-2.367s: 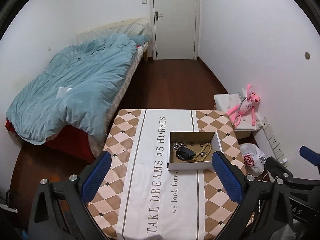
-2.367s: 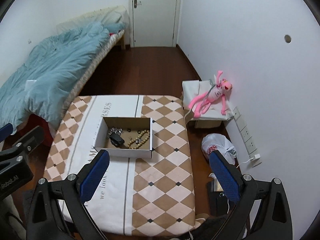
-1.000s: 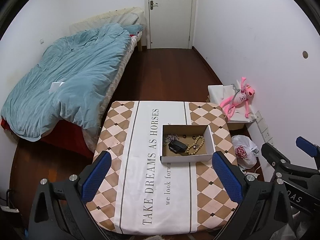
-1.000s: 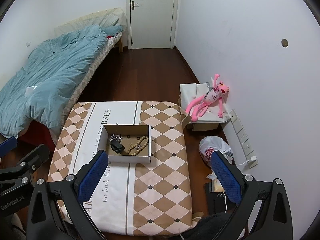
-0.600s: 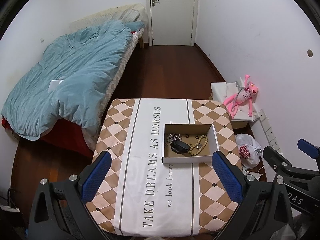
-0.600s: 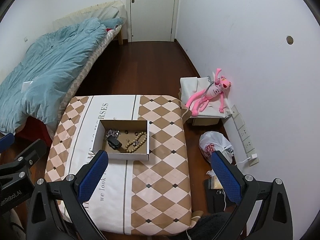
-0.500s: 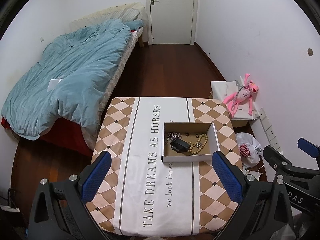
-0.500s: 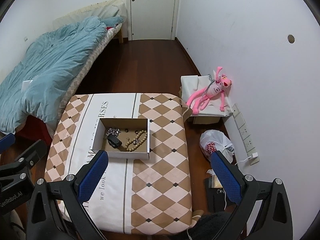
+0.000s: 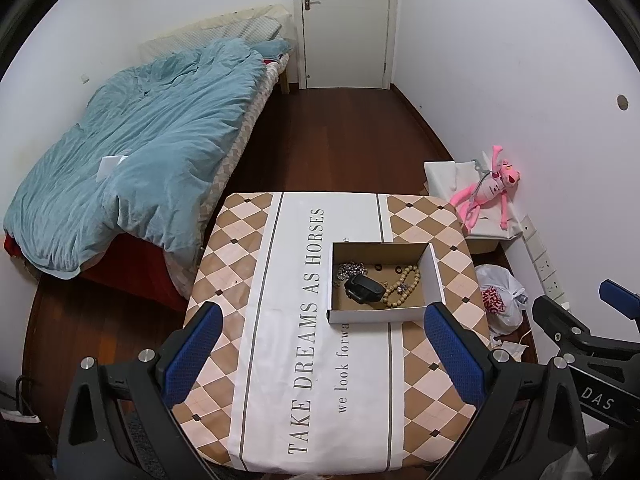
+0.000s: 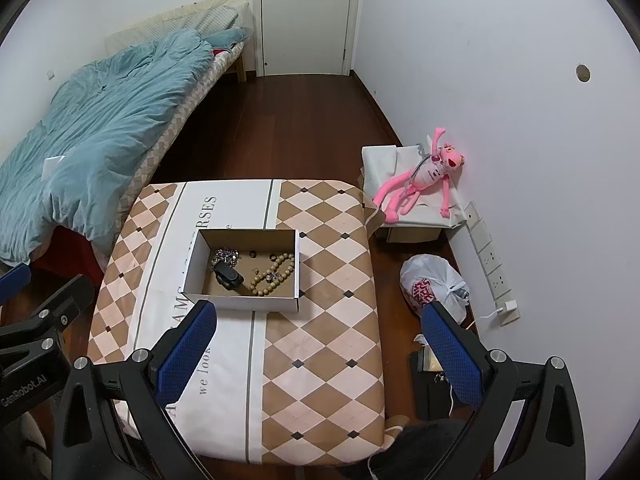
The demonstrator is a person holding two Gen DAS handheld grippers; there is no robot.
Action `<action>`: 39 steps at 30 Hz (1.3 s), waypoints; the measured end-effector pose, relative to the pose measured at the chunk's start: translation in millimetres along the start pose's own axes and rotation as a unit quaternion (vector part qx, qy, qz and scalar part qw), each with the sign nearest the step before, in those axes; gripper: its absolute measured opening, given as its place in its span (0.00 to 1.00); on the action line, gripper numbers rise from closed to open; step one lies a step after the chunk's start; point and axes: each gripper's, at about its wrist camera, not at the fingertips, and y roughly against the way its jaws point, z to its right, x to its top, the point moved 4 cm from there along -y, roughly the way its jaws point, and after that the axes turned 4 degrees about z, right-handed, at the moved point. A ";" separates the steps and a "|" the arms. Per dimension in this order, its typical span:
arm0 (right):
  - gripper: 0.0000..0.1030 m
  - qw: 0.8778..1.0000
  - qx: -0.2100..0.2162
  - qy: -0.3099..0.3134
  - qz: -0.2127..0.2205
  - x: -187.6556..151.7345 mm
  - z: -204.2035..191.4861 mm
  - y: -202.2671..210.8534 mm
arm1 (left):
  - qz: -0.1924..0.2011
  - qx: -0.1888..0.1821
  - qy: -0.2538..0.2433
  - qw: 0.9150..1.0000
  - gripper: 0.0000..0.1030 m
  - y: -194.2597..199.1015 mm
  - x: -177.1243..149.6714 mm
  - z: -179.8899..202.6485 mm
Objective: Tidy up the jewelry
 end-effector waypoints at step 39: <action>1.00 1.000 -0.001 -0.012 0.002 0.0 0.1 4.0 | 0.012 0.001 -0.007 1.000 1.00 4.5 -0.1 0.0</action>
